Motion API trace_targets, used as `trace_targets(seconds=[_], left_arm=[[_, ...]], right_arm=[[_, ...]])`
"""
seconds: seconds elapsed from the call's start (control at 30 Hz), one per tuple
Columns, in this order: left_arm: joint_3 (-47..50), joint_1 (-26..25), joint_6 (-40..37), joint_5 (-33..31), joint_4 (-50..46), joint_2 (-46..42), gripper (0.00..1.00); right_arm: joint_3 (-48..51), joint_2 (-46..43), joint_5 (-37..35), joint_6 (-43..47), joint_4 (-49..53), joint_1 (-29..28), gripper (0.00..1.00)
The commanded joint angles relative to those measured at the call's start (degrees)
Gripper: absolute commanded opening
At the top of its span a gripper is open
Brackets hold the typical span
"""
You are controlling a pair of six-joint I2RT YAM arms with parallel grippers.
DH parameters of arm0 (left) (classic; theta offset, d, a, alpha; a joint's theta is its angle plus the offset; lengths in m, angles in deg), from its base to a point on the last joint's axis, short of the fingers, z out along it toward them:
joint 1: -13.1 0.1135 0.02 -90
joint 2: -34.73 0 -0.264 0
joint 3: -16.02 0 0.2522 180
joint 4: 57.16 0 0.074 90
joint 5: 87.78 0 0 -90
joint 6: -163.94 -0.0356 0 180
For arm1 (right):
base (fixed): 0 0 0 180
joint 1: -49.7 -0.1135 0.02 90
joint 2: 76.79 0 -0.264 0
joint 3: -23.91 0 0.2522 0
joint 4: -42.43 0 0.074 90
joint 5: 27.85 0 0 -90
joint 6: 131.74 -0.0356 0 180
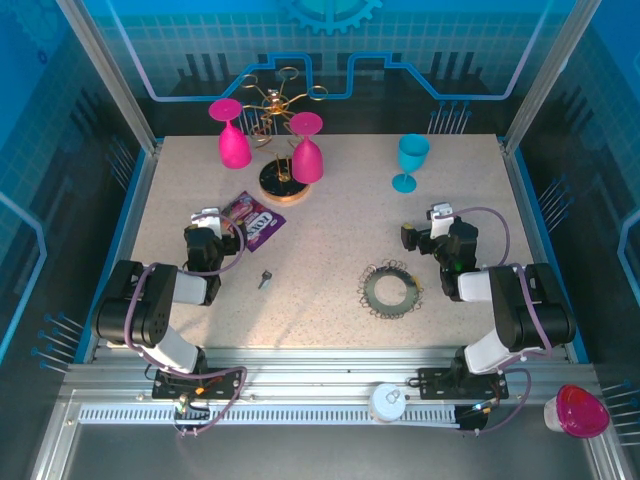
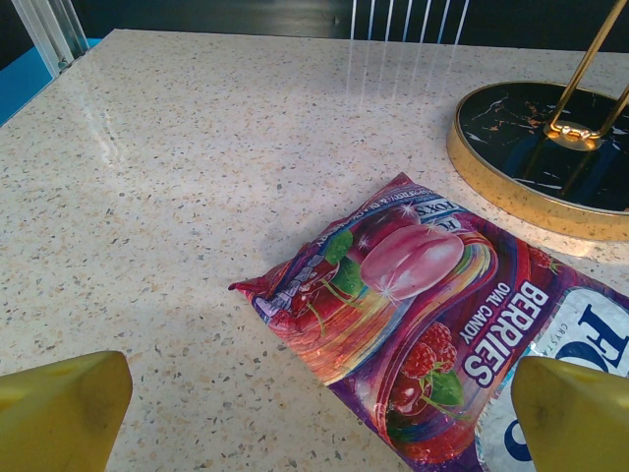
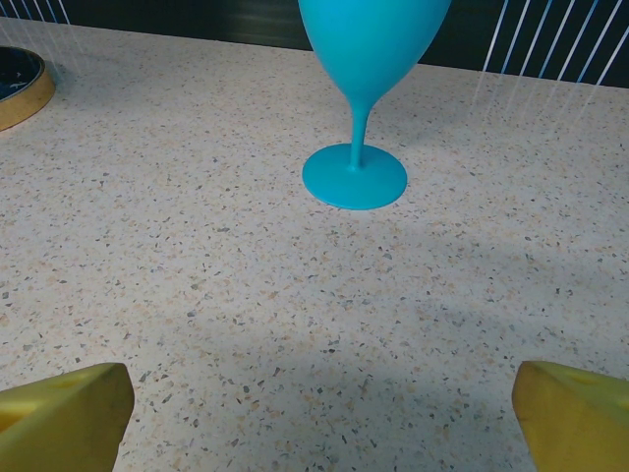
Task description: Put the keys on the keyring
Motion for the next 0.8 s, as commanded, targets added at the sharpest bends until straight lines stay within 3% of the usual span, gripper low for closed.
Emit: trace_targets(seconds=[0.0,0.63,0.77], left_arm=[[-0.6,0.0,0.8,1.2,0.7,-1.2,0.99],[-0.5,0.5,1.1,2.5,0.6,-1.4,0.99],[0.9,0.5,0.8,2.7,-0.2,-5.3,0.99]], right_arm=[[-0.3,-0.3,-0.8,-0.3,-0.4,0.6,1.00],[-0.1,-0.3,0.3,-0.5,-0.9,1.1,1.00],[-0.1,-8.3,-0.1,-0.7,5.5,1.2,1.00]])
